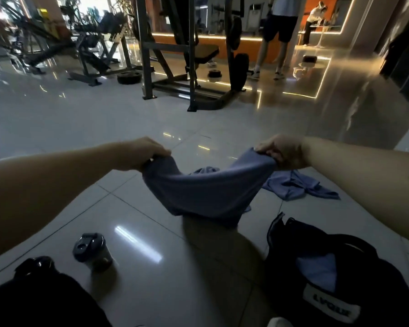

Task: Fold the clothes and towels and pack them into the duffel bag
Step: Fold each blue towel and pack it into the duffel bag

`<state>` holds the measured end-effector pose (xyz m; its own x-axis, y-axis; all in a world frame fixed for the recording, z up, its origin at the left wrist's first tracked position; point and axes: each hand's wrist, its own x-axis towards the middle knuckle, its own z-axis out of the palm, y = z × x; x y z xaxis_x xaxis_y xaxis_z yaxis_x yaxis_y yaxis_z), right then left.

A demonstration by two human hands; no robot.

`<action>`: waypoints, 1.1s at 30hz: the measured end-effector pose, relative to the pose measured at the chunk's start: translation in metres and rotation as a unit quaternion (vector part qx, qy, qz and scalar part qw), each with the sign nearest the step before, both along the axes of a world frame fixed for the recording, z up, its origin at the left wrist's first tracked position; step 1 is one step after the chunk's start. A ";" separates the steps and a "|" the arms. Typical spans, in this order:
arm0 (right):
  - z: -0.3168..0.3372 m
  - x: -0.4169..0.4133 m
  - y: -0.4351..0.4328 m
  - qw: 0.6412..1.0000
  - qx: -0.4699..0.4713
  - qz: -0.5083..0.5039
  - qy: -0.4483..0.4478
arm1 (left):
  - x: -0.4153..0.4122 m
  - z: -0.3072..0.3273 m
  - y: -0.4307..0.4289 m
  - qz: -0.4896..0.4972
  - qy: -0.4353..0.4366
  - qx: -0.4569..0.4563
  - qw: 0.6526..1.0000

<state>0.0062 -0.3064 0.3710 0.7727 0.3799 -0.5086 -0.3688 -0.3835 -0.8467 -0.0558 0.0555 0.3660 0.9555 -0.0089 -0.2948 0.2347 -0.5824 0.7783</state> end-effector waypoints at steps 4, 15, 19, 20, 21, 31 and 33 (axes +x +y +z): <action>-0.053 -0.010 0.002 0.994 -0.081 0.069 0.027 | -0.015 -0.058 0.000 -0.060 0.109 0.033 0.992; -0.190 -0.017 0.004 0.920 -0.220 0.240 0.219 | -0.042 -0.178 -0.009 -0.140 0.368 0.044 0.918; -0.228 0.001 0.010 0.925 -0.249 0.218 0.185 | -0.018 -0.208 -0.001 -0.107 0.363 -0.001 0.925; -0.237 0.007 0.010 0.931 -0.252 0.201 0.170 | -0.010 -0.217 0.002 -0.095 0.352 -0.008 0.931; -0.247 0.014 0.011 0.936 -0.255 0.188 0.152 | -0.002 -0.225 0.005 -0.086 0.342 -0.010 0.936; -0.336 0.099 0.029 0.977 -0.213 -0.006 -0.024 | 0.092 -0.305 0.028 0.042 0.195 -0.018 0.980; -0.348 0.111 0.037 0.975 -0.213 -0.039 -0.045 | 0.106 -0.322 0.032 0.059 0.158 -0.001 0.986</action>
<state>0.1173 -0.2696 0.0225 0.8394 0.0878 -0.5364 -0.3423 -0.6812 -0.6472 0.0501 0.0872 0.0437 0.8099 0.0958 -0.5787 0.5319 -0.5357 0.6558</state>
